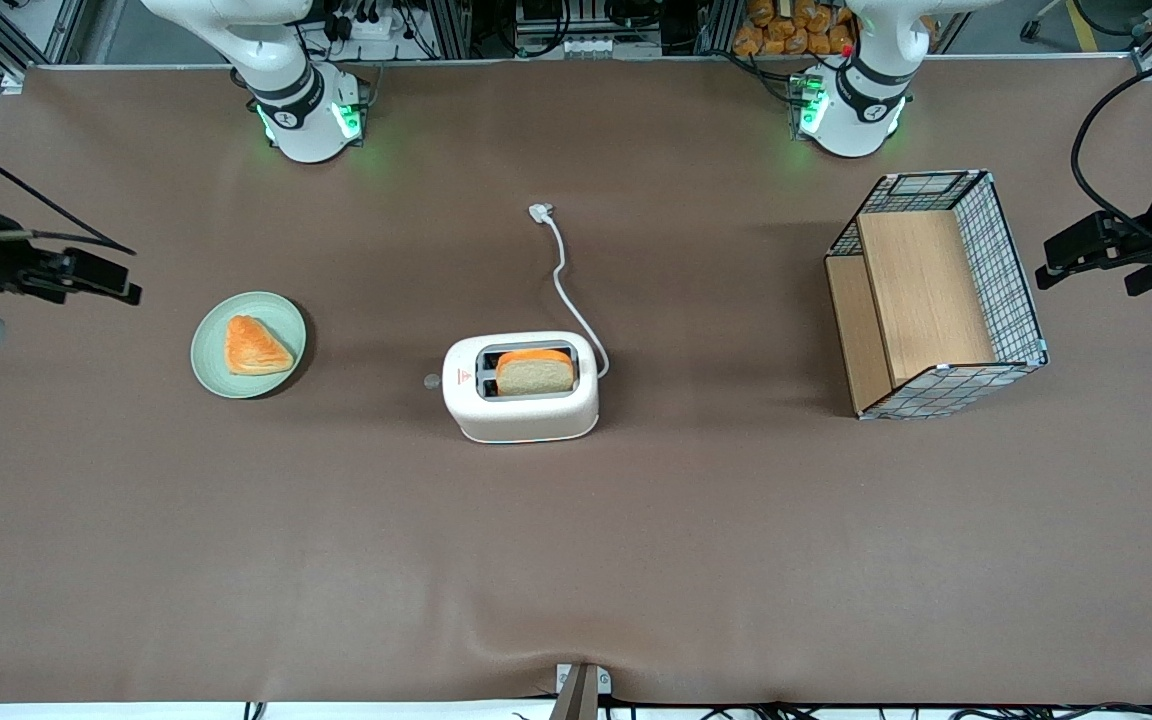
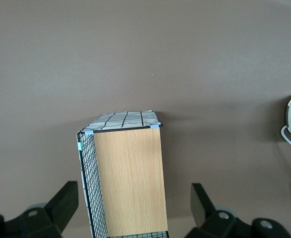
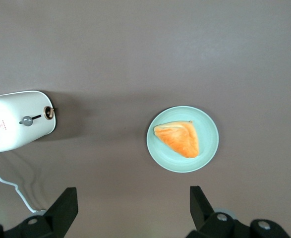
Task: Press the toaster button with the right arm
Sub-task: 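Move the right gripper toward the white toaster's side lever, then lower the right gripper beside the toaster's lever end, fingers closed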
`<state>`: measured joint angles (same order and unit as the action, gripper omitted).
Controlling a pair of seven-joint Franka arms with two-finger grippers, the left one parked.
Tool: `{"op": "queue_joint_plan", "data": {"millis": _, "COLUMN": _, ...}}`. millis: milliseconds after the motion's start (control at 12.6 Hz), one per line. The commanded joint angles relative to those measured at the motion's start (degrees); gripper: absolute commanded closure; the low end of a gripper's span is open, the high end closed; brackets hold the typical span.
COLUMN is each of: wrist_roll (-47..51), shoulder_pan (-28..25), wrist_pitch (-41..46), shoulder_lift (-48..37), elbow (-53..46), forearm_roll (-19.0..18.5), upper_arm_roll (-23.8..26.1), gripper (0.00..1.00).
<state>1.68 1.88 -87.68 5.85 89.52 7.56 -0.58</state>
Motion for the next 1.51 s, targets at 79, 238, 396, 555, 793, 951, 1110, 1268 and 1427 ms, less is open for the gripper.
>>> {"op": "queue_joint_plan", "data": {"millis": 79, "wrist_roll": 0.7, "shoulder_pan": -1.3, "wrist_pitch": 0.1, "shoulder_lift": 4.7, "elbow": -1.0, "forearm_roll": 3.3, "upper_arm_roll": 0.3, "gripper": 0.0}}
{"op": "queue_joint_plan", "data": {"millis": 238, "wrist_roll": 0.7, "shoulder_pan": -3.6, "wrist_pitch": -1.3, "shoulder_lift": 6.7, "elbow": -1.0, "forearm_roll": 4.4, "upper_arm_roll": 0.8, "gripper": 0.03}}
{"op": "queue_joint_plan", "data": {"millis": 396, "wrist_roll": 0.7, "shoulder_pan": -7.0, "wrist_pitch": -3.0, "shoulder_lift": 8.9, "elbow": -1.0, "forearm_roll": 4.4, "upper_arm_roll": 0.8, "gripper": 0.36}}
{"op": "queue_joint_plan", "data": {"millis": 555, "wrist_roll": 0.8, "shoulder_pan": -8.9, "wrist_pitch": -3.9, "shoulder_lift": 11.2, "elbow": -0.9, "forearm_roll": 6.2, "upper_arm_roll": 0.8, "gripper": 0.72}}
{"op": "queue_joint_plan", "data": {"millis": 793, "wrist_roll": 0.8, "shoulder_pan": -11.4, "wrist_pitch": -6.2, "shoulder_lift": 13.9, "elbow": 0.1, "forearm_roll": 11.1, "upper_arm_roll": 0.8, "gripper": 1.0}}
{"op": "queue_joint_plan", "data": {"millis": 951, "wrist_roll": 1.0, "shoulder_pan": -13.6, "wrist_pitch": -11.8, "shoulder_lift": 14.3, "elbow": 3.4, "forearm_roll": 12.2, "upper_arm_roll": 0.9, "gripper": 1.0}}
{"op": "queue_joint_plan", "data": {"millis": 1110, "wrist_roll": 1.1, "shoulder_pan": -13.9, "wrist_pitch": -14.4, "shoulder_lift": 16.2, "elbow": 4.0, "forearm_roll": 16.8, "upper_arm_roll": 0.9, "gripper": 1.0}}
{"op": "queue_joint_plan", "data": {"millis": 1268, "wrist_roll": 1.0, "shoulder_pan": -16.4, "wrist_pitch": -17.6, "shoulder_lift": 17.4, "elbow": 4.2, "forearm_roll": 17.1, "upper_arm_roll": 0.9, "gripper": 1.0}}
{"op": "queue_joint_plan", "data": {"millis": 1427, "wrist_roll": 1.0, "shoulder_pan": -17.5, "wrist_pitch": -20.0, "shoulder_lift": 19.2, "elbow": 4.2, "forearm_roll": 17.2, "upper_arm_roll": 1.0, "gripper": 1.0}}
